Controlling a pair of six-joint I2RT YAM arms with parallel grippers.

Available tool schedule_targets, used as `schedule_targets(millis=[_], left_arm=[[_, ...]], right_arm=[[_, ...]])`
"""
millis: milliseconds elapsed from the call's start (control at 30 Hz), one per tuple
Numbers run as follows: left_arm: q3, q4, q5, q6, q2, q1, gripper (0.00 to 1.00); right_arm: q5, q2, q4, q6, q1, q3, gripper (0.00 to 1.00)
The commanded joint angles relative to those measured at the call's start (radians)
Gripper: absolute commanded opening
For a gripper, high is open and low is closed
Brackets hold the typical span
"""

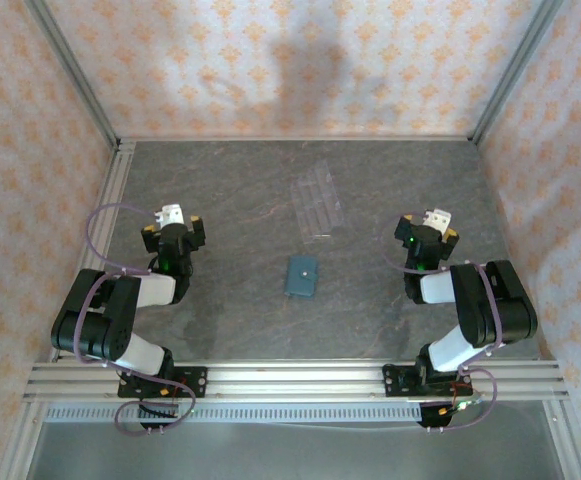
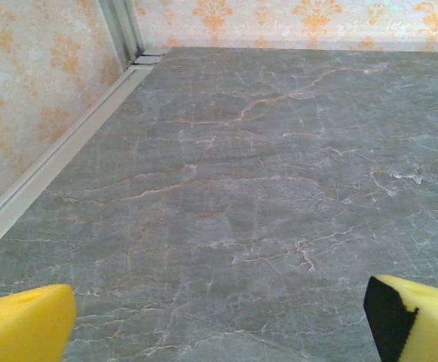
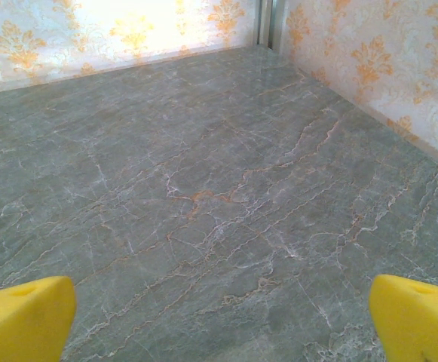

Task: Put the credit cards into the card holder

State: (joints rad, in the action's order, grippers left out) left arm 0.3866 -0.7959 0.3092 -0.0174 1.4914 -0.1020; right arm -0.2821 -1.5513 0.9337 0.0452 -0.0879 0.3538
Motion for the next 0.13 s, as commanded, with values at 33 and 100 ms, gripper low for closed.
schedule_targets(millis=[33,100], left_arm=[[0.024,0.022,-0.035,0.008,0.004,0.012,0.99],[0.023,0.019,-0.035,0.008,0.004,0.013,0.99]], right_arm=[[0.004,-0.003,-0.003,-0.013,0.004,0.017,0.99],[0.005,-0.003,-0.003,-0.013,0.005,0.017,0.99]])
